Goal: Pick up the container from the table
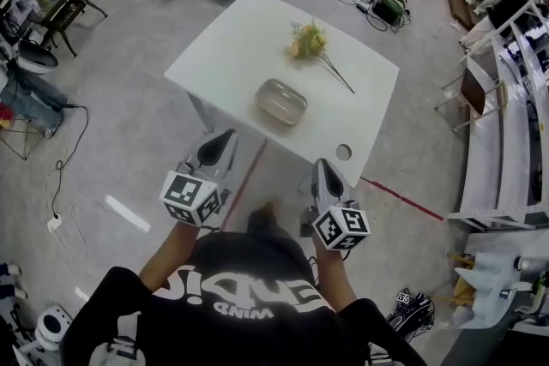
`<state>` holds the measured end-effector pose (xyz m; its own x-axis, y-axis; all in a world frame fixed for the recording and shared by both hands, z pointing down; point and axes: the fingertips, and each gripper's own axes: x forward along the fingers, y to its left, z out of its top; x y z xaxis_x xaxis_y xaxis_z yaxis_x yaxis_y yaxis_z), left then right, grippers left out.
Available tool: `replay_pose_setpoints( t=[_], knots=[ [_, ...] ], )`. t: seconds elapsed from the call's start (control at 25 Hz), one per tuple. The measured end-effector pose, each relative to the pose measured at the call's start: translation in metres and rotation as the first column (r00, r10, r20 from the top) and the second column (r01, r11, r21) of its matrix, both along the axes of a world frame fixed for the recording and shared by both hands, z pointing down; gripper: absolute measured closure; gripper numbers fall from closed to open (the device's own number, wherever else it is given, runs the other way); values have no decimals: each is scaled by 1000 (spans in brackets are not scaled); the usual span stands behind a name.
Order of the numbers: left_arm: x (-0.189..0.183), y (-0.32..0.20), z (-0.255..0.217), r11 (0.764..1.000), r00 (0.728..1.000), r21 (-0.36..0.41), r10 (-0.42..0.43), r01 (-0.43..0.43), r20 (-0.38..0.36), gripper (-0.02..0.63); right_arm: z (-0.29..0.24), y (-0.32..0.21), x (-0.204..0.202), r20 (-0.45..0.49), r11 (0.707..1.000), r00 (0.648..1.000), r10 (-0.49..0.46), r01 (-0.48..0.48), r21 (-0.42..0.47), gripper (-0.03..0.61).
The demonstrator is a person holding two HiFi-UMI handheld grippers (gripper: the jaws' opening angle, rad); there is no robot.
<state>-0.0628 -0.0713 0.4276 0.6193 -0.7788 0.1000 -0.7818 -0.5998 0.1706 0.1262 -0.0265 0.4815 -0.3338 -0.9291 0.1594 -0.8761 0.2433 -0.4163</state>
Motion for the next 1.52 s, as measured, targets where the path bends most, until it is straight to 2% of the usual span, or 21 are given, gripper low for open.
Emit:
replay_pose_setpoints(
  t=[0.32, 0.56, 0.84, 1.36, 1.44, 1.52],
  knots=[
    [36, -76, -2, 999, 999, -5, -40, 40, -15, 612, 0, -75, 40, -6, 999, 999, -37, 37, -11, 577],
    [50, -110, -1, 997, 997, -3, -76, 76, -13, 612, 3, -113, 52, 10, 997, 997, -71, 71, -17, 577],
    [50, -134, -3, 997, 997, 5, -77, 77, -9, 612, 5, -137, 57, 23, 998, 998, -65, 66, -17, 577],
    [24, -180, 2, 998, 998, -9, -70, 70, -2, 609, 1, -175, 29, 6, 999, 999, -50, 50, -7, 577],
    [23, -184, 4, 998, 998, -10, -60, 60, -8, 560, 4, -178, 26, 3, 999, 999, -47, 47, -4, 577],
    [22, -187, 4, 999, 999, -12, -40, 40, -6, 542, 3, -181, 24, 6, 999, 999, -40, 40, -1, 577]
  ],
)
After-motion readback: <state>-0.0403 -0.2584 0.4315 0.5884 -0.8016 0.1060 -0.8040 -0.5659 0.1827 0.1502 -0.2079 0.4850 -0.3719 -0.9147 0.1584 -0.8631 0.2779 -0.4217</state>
